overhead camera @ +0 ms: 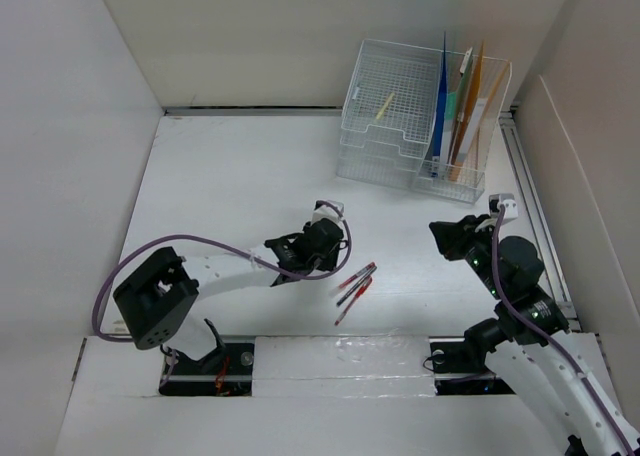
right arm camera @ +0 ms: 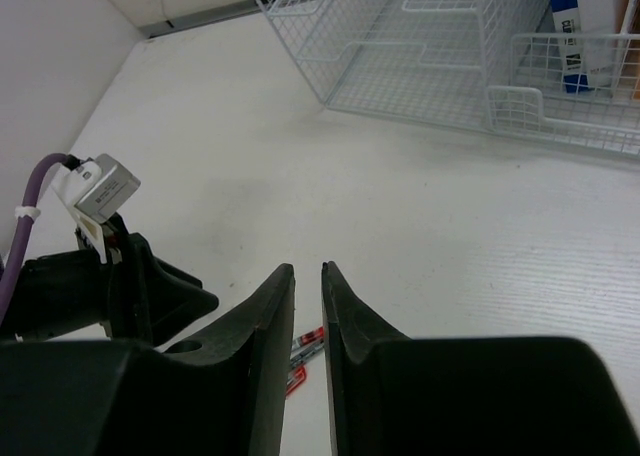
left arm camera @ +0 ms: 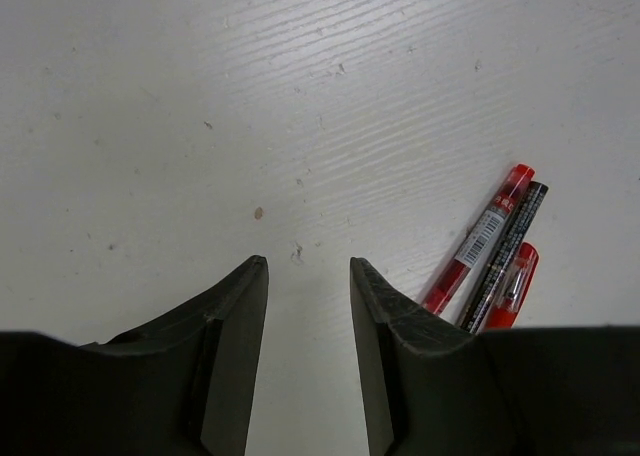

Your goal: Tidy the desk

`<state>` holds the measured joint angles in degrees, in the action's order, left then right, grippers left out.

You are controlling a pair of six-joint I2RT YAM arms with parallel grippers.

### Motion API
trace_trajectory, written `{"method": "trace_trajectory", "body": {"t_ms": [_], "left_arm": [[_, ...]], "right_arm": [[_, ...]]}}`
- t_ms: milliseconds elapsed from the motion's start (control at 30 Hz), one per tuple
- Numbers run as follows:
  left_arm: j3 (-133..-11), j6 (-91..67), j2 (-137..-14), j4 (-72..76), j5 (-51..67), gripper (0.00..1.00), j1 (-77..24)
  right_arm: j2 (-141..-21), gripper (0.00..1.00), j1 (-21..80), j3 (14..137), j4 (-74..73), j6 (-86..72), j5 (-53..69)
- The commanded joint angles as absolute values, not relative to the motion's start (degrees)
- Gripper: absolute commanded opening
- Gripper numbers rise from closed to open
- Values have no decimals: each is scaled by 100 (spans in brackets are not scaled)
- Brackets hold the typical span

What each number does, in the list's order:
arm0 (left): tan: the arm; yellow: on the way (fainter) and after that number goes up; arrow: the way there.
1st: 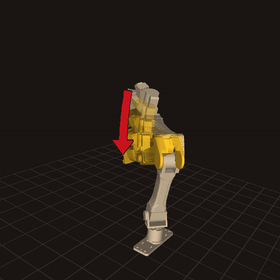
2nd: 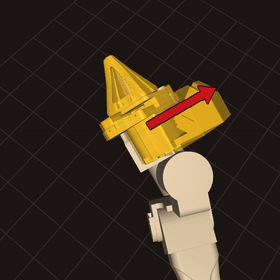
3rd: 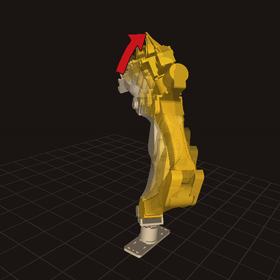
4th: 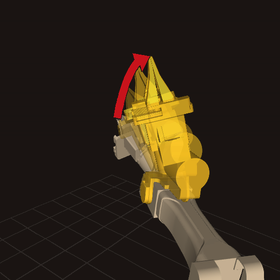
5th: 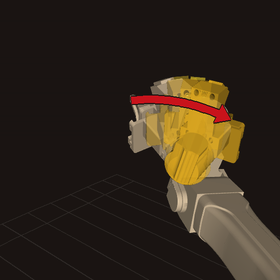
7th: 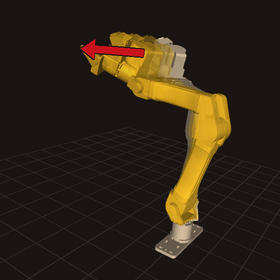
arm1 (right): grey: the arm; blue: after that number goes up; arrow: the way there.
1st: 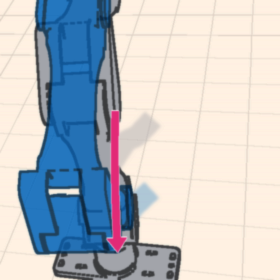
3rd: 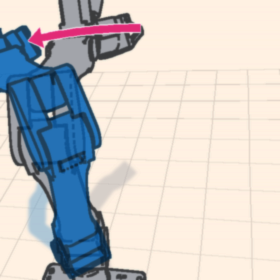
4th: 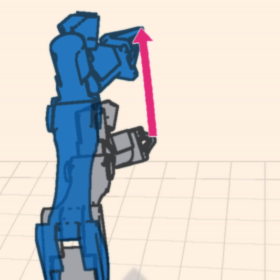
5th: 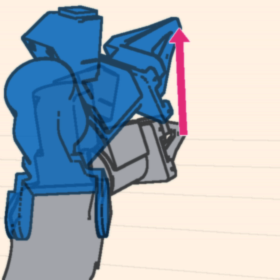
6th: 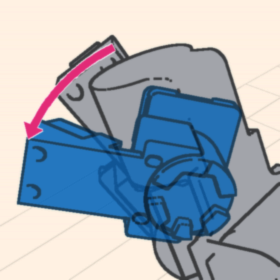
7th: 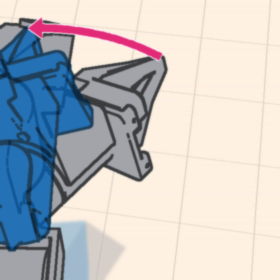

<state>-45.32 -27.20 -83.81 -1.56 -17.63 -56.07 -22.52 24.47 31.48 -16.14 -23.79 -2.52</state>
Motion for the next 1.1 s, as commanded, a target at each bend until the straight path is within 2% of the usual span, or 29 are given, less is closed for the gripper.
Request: {"method": "trace_trajectory", "body": {"t_ms": [0, 400, 800, 1067], "left_arm": [[-4447, -2848, -8429, -35, -1627, 34, -5590], [-4553, -2690, -8771, 140, -1468, 31, -5765], [-4394, -2444, -8437, 589, -783, 31, -5959], [-4807, -2312, -9043, 369, -1195, 29, -6390]], "right_arm": [[-2267, 23, 2505, 3463, -1547, -2382, -237], [-2224, 24, 2505, 3358, -1468, -2382, -141], [-2276, 23, 2505, 3217, -1336, -2417, -97], [-2206, 21, 2505, 3226, -1389, -2417, -123]]}}
